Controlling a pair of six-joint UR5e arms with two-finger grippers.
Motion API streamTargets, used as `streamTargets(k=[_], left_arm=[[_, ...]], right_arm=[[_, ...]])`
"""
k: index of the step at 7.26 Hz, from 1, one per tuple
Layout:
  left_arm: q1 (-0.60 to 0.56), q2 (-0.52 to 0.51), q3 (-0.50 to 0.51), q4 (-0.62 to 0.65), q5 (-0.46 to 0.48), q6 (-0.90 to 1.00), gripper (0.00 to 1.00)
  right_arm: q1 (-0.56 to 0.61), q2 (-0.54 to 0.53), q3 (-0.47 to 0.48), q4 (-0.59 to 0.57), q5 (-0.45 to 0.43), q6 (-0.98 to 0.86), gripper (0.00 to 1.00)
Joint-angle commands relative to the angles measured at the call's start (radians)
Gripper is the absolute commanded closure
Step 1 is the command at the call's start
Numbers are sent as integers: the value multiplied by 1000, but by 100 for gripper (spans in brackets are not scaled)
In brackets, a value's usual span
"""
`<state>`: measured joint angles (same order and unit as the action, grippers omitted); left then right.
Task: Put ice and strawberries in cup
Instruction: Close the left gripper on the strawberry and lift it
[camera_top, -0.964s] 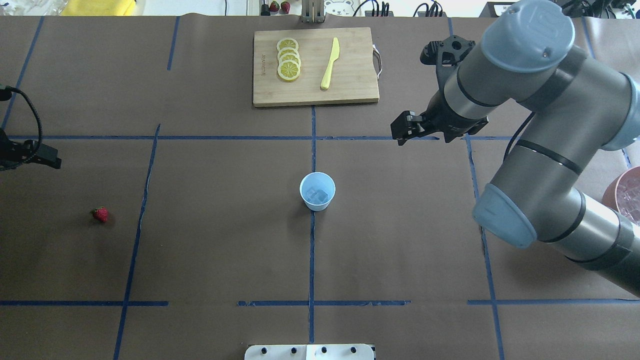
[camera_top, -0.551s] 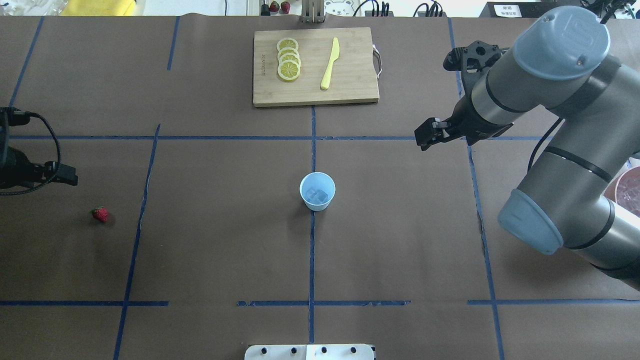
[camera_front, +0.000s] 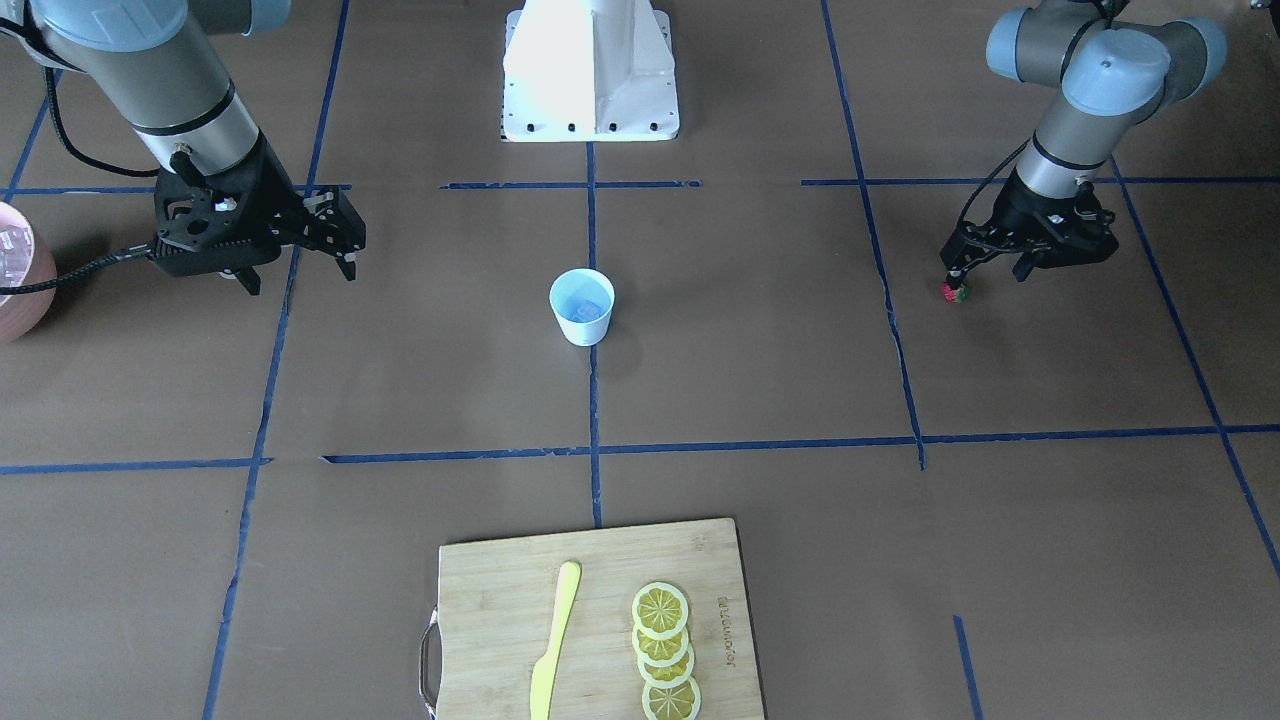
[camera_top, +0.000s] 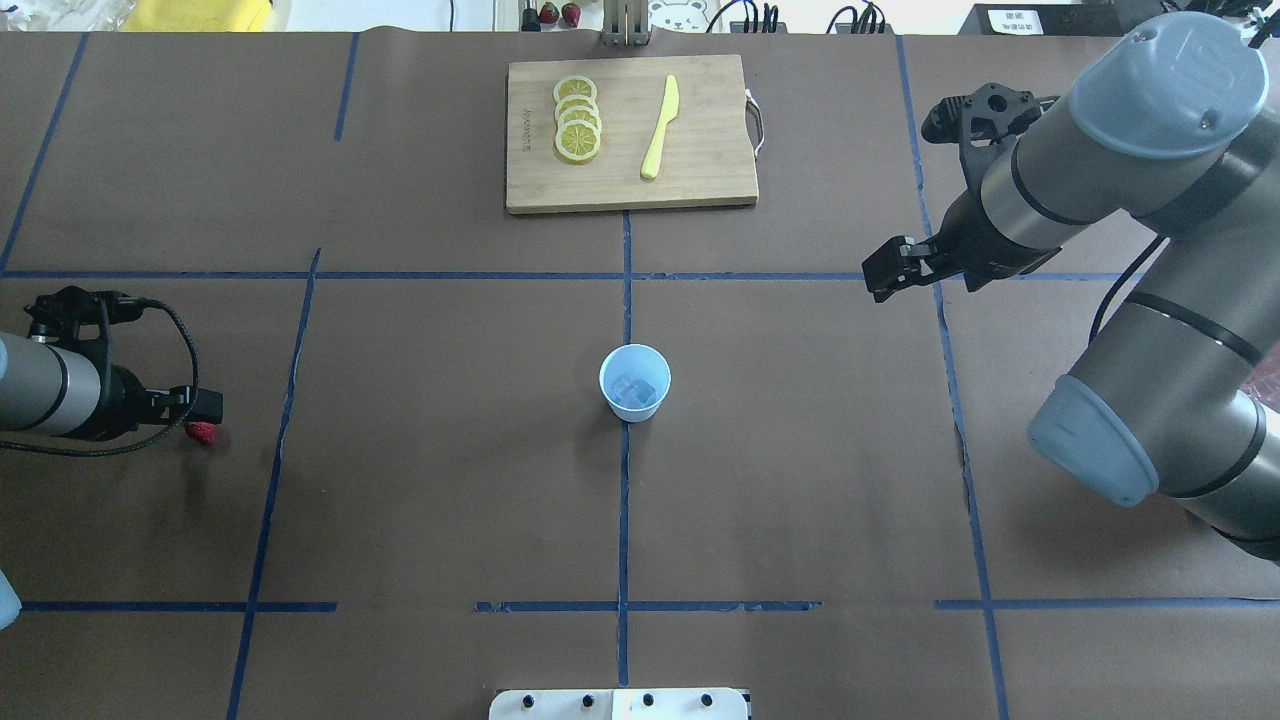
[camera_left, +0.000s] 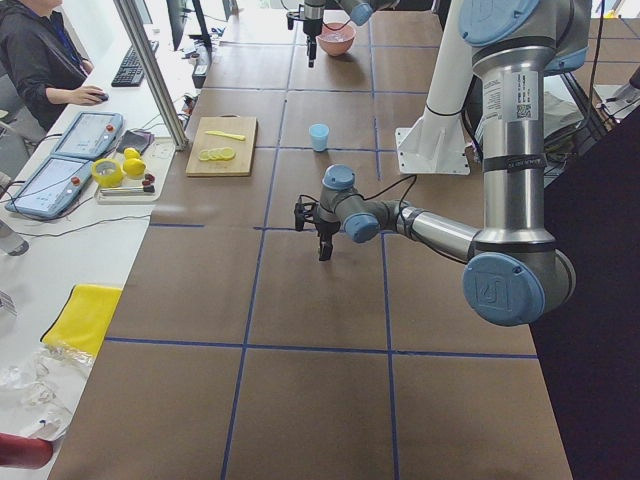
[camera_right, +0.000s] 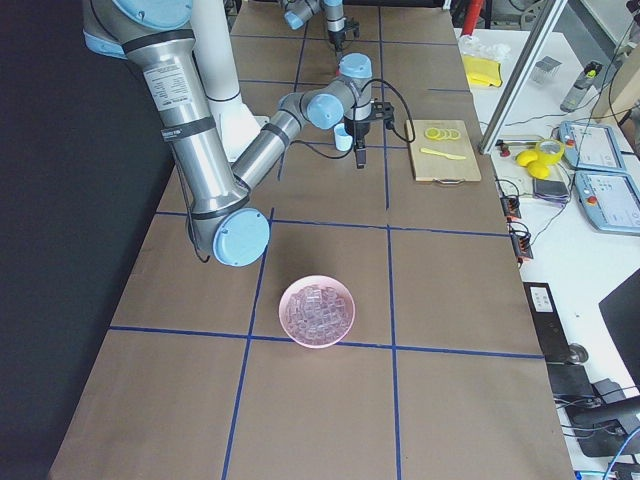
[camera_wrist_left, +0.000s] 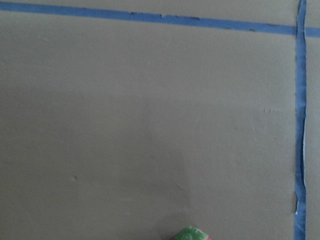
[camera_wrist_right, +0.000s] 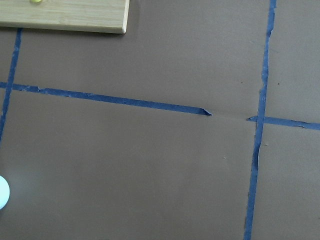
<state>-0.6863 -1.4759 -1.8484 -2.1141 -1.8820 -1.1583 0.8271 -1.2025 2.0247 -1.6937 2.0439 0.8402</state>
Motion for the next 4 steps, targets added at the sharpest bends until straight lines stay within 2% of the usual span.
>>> streamTargets(k=[1,4], left_arm=[[19,-23,24,-1,3,-3,1],[19,-24,26,-1,1,-4,13]], right_arm=[[1,-2,-1,0,-1,-1,0],[1,-2,-1,0,-1,-1,0]])
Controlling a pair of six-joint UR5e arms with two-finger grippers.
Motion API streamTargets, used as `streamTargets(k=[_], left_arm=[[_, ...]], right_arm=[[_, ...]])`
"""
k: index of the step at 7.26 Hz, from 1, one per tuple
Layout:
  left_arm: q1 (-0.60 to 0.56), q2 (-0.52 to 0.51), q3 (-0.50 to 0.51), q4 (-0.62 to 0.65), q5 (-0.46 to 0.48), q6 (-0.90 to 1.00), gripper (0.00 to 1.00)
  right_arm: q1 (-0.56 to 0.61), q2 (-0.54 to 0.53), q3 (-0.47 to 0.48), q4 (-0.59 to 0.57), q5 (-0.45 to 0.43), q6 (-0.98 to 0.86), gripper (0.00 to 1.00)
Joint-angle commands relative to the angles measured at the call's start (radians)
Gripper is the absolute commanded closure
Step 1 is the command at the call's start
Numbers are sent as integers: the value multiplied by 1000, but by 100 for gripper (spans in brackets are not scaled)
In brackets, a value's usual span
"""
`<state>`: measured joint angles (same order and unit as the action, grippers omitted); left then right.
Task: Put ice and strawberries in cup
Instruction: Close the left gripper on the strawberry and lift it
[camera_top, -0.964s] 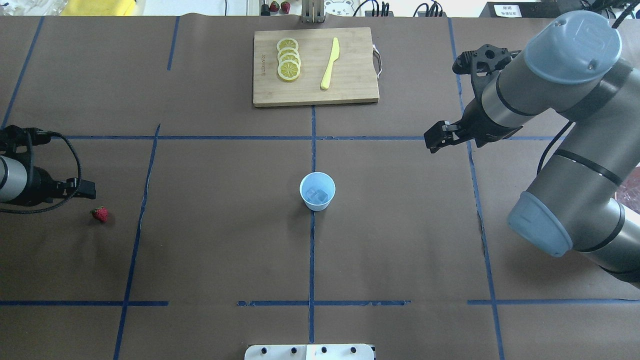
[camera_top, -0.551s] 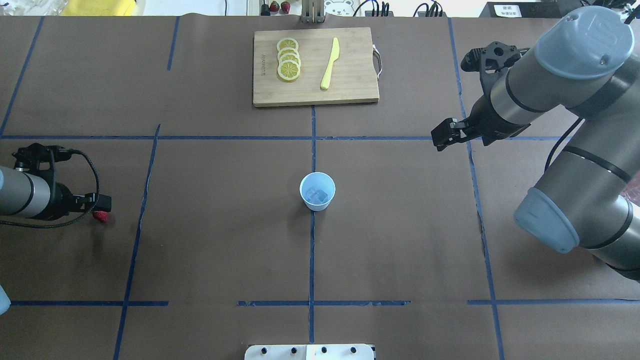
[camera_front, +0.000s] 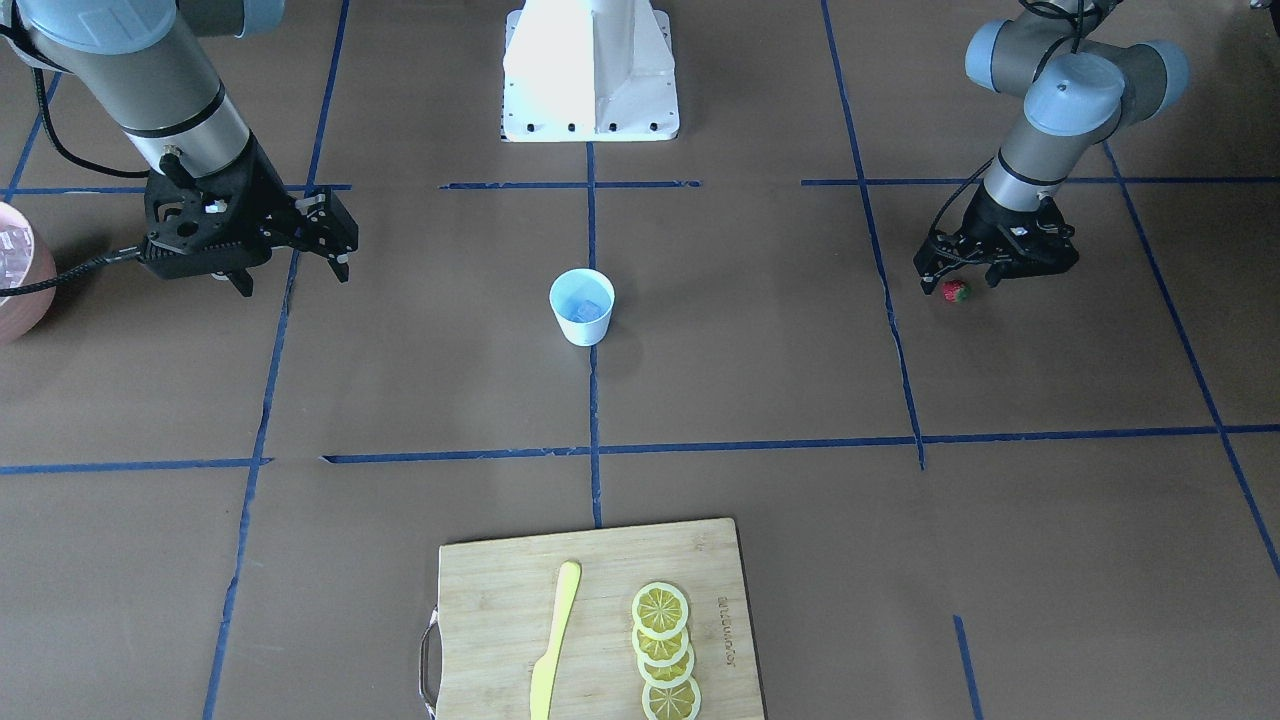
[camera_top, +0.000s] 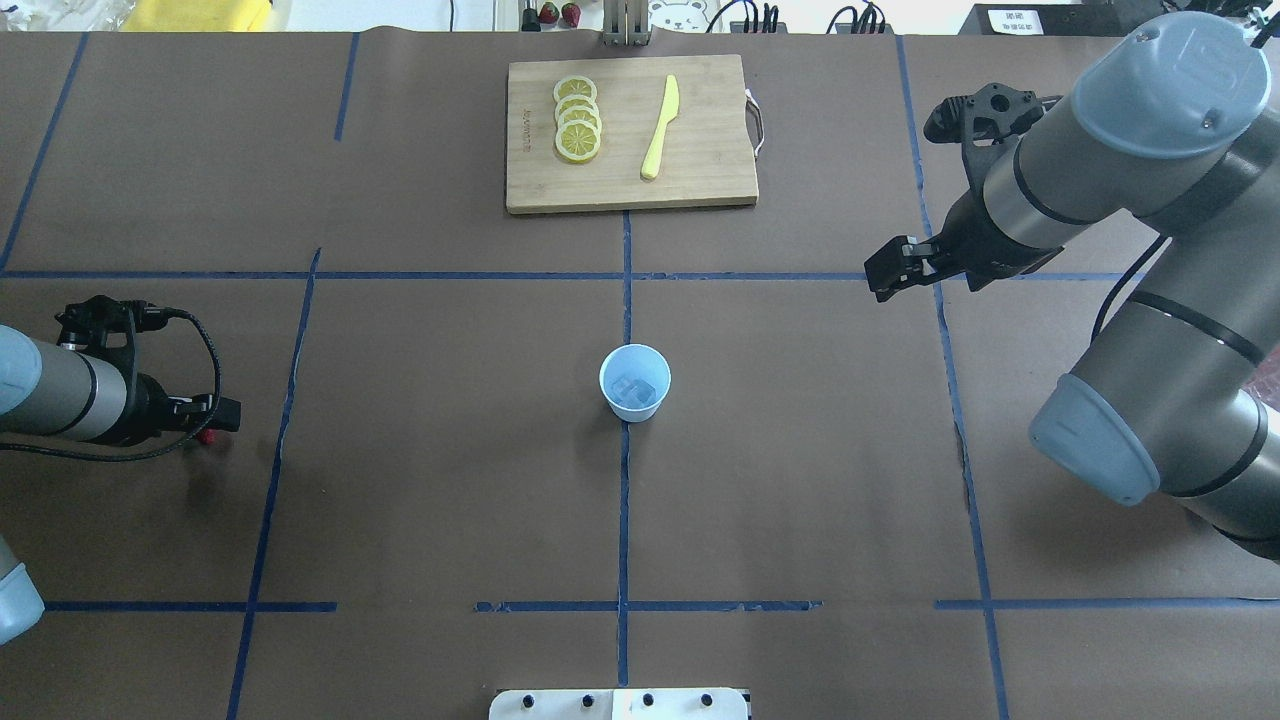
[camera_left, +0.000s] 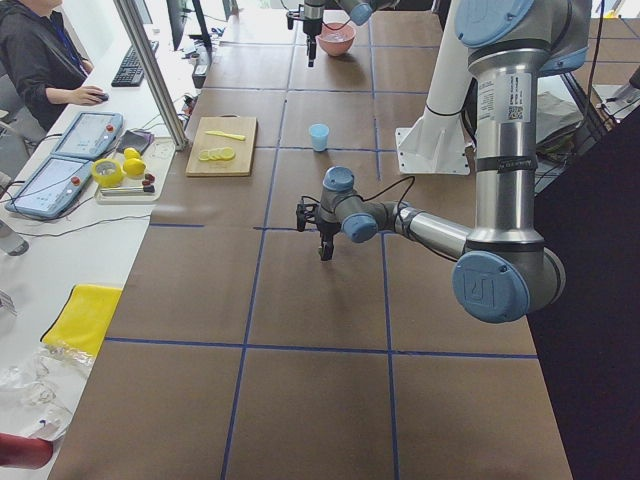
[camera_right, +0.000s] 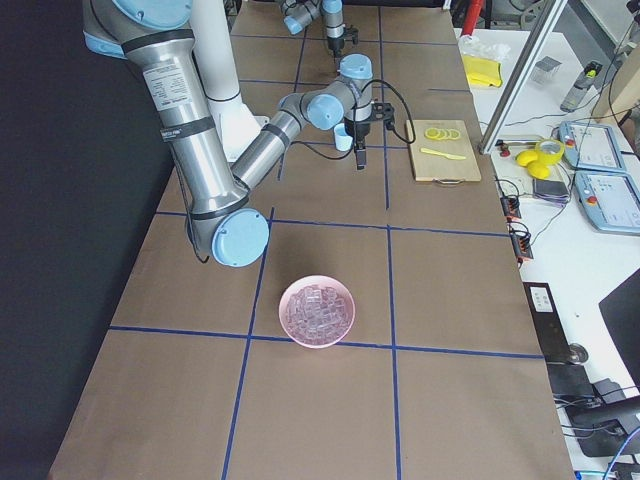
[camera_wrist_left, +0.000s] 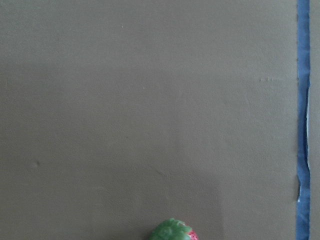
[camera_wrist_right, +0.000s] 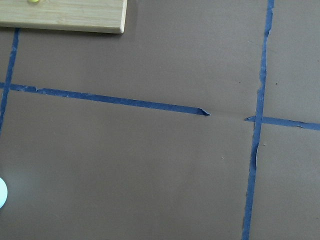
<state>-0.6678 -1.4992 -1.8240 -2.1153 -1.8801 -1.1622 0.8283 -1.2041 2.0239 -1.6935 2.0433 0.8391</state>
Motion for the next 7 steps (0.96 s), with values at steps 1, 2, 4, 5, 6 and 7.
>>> streamTargets(k=[1,2,4,5,6,7], left_arm=[[1,-1,2,0,-1,-1,14],[1,-1,2,2,-1,-1,16],[1,-1,5,2,-1,-1,20],[1,-1,6,2,-1,-1,20],[1,-1,6,2,-1,-1,21],[1,-1,6,2,-1,-1,21]], right_arm=[[0,0,1,0,0,0,0],[0,0,1,0,0,0,0],[-1,-2,1,0,-2,0,0],[-1,-2,1,0,-3,0,0],[-1,0,1,0,-3,0,0],[-3,-2,1,0,-2,0,0]])
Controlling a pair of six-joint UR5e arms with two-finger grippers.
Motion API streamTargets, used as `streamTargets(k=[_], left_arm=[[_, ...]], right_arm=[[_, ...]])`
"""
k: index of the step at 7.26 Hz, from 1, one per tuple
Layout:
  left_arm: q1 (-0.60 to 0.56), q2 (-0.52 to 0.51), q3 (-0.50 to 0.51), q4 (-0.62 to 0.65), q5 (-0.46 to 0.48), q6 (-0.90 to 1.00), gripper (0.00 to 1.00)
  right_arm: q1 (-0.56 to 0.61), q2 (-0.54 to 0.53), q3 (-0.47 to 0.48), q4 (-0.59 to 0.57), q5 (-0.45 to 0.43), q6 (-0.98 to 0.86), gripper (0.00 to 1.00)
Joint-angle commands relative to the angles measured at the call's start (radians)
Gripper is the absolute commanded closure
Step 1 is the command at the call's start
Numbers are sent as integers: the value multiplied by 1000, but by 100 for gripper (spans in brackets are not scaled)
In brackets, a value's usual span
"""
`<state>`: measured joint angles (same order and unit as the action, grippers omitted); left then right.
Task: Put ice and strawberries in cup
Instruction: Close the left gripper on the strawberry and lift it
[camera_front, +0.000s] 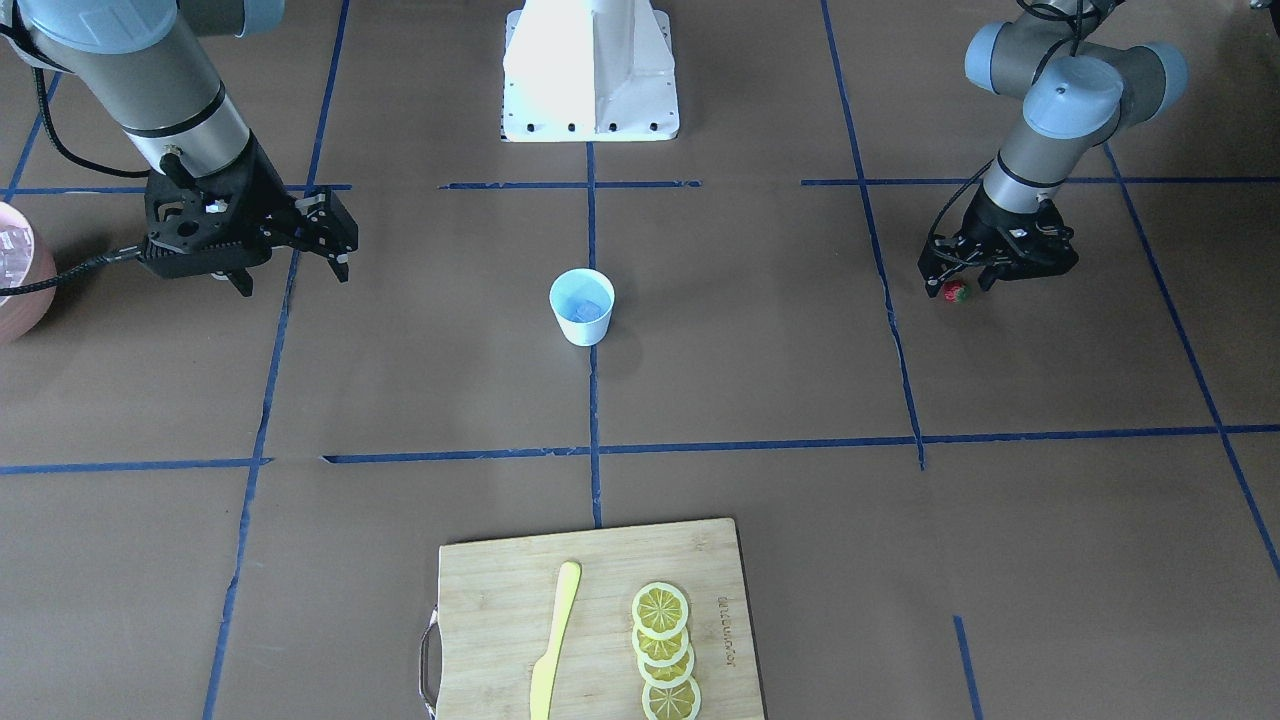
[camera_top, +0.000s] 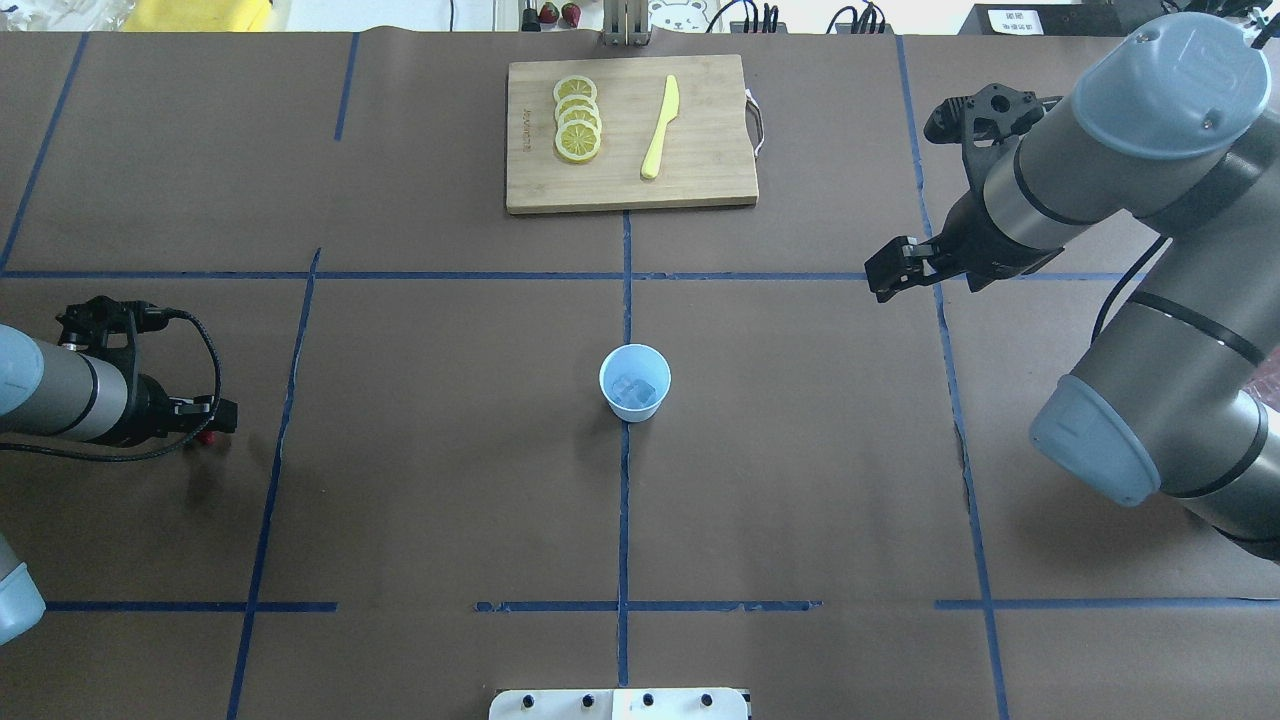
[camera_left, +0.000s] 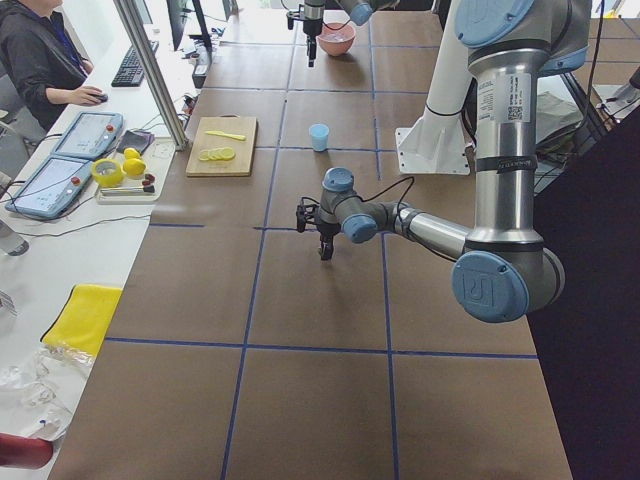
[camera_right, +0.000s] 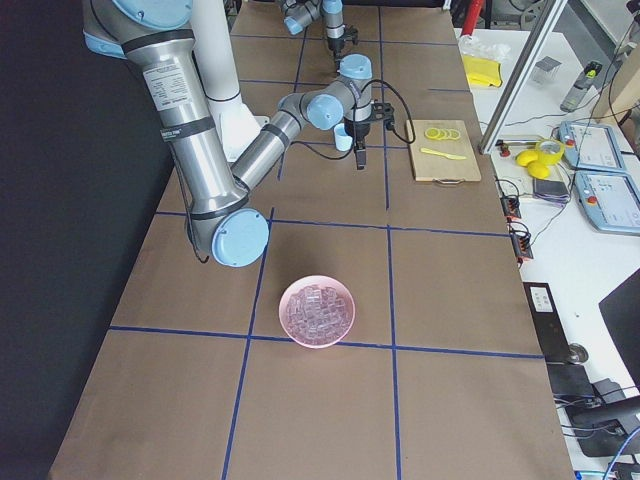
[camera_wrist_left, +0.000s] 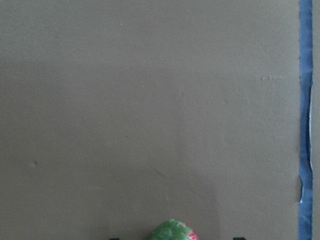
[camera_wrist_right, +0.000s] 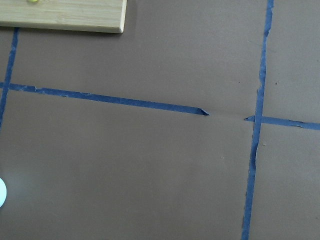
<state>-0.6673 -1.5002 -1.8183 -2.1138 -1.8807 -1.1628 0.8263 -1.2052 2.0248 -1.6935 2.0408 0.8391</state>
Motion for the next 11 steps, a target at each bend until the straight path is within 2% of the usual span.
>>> streamTargets(k=[1,2,5,6,7,8,9,10,11], left_arm=[[0,0,1,0,0,0,22],[0,0,1,2,0,-2,30],[-2,2,-6,9,2,6,74],[-8,2,-19,11,2,9,92],[-17,8,-41,20,-5,12,96],[-50,2,-109,123,-9,15,98],[-52,-35,-198,287,-9,15,98],[-52,-125,-261,443,-8,14,98],[-51,-273,-257,575,-8,-1,98]], right_arm=[[-1,1,0,0,1,0,0],[0,1,0,0,1,2,0],[-1,-1,0,0,-1,3,0],[0,-2,2,0,-2,5,0],[2,-2,2,0,-2,3,0],[4,-2,9,0,1,2,0],[8,-8,15,0,4,2,0],[26,-22,24,0,7,-1,0],[48,-46,38,0,9,-20,0]])
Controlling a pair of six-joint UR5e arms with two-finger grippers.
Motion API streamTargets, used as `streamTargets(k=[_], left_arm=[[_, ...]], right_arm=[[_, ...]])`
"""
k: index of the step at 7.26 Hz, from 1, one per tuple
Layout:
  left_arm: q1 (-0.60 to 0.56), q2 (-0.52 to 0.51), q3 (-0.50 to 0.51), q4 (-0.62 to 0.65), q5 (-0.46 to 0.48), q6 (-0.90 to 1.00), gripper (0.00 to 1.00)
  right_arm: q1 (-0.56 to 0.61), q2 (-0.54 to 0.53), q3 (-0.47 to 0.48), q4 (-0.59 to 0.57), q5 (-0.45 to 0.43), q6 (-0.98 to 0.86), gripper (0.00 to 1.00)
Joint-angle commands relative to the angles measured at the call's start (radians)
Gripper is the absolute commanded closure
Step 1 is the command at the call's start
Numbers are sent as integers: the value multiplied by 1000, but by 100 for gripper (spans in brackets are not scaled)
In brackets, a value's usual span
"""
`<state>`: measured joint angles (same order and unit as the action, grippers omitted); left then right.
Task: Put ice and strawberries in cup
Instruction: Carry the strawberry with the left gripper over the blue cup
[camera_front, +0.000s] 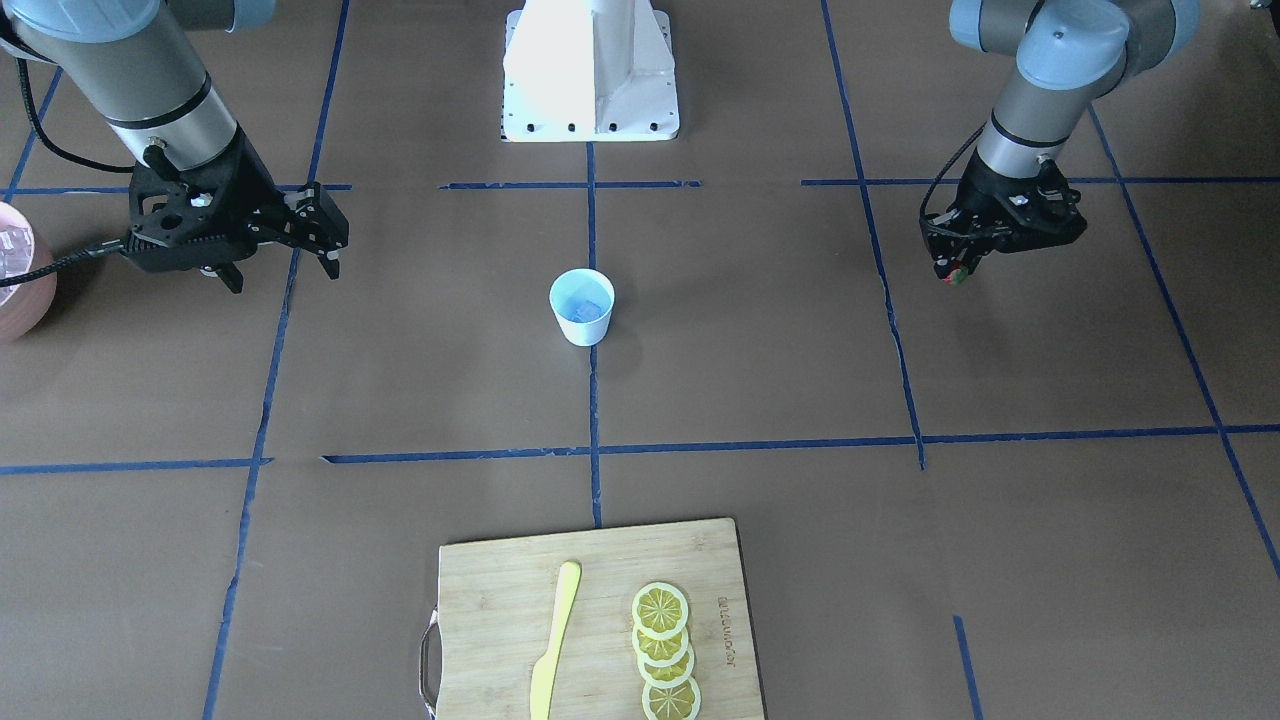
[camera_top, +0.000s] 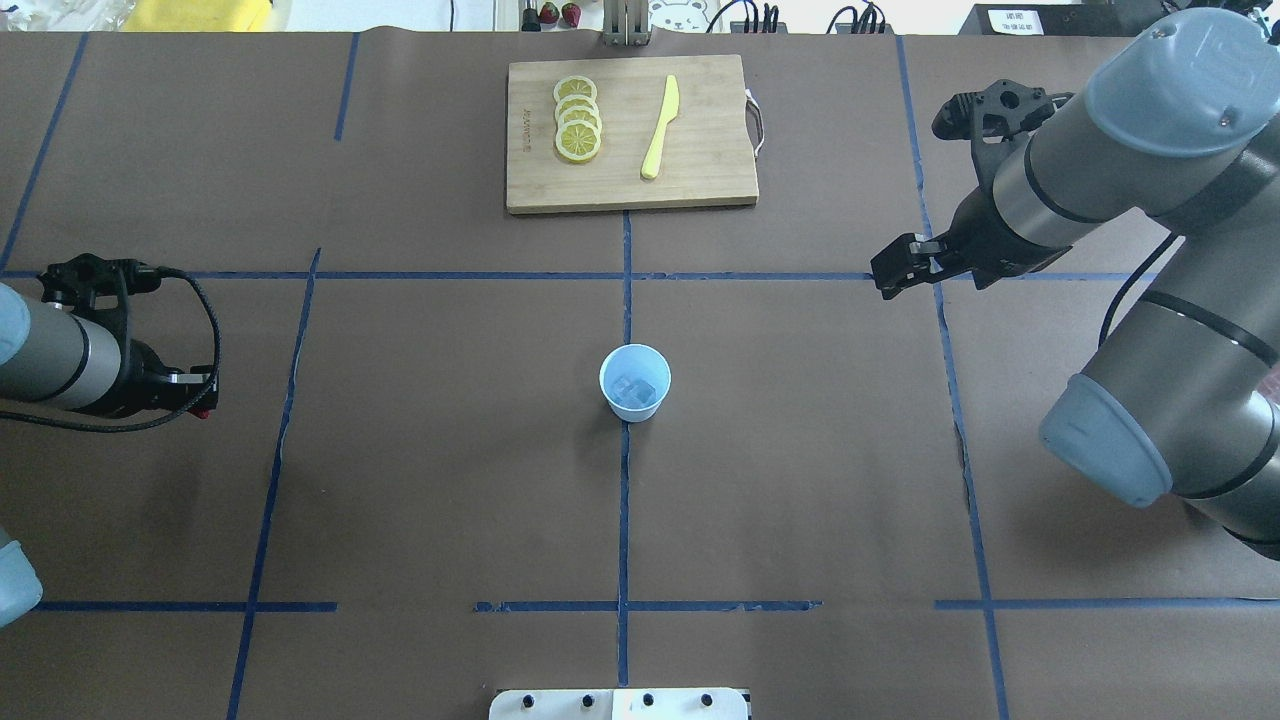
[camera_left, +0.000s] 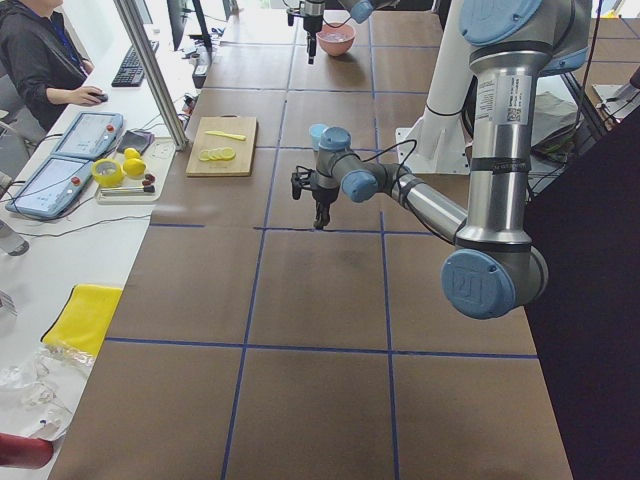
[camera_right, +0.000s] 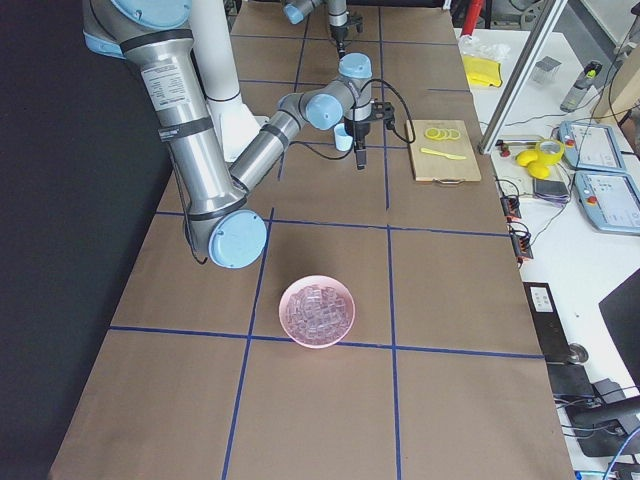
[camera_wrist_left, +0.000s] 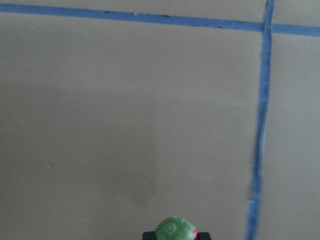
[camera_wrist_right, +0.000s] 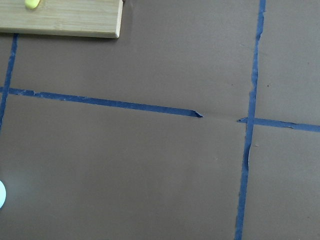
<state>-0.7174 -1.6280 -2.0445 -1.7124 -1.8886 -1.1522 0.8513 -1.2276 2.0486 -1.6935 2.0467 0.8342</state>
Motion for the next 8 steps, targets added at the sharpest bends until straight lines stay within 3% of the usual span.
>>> streamTargets(k=[1,3,5,8], left_arm=[[7,-296,-23,311,-3,-24,98],[68,-499,74,353,-3,-188,98],[154,-725,272,343,5,-303,98],[202,-854,413,309,5,-314,98]], right_arm=[[69,-65,18,0,6,-96,0],[194,-154,21,-2,94,-275,0],[296,-226,10,-3,133,-418,0],[321,-266,7,-2,133,-460,0]])
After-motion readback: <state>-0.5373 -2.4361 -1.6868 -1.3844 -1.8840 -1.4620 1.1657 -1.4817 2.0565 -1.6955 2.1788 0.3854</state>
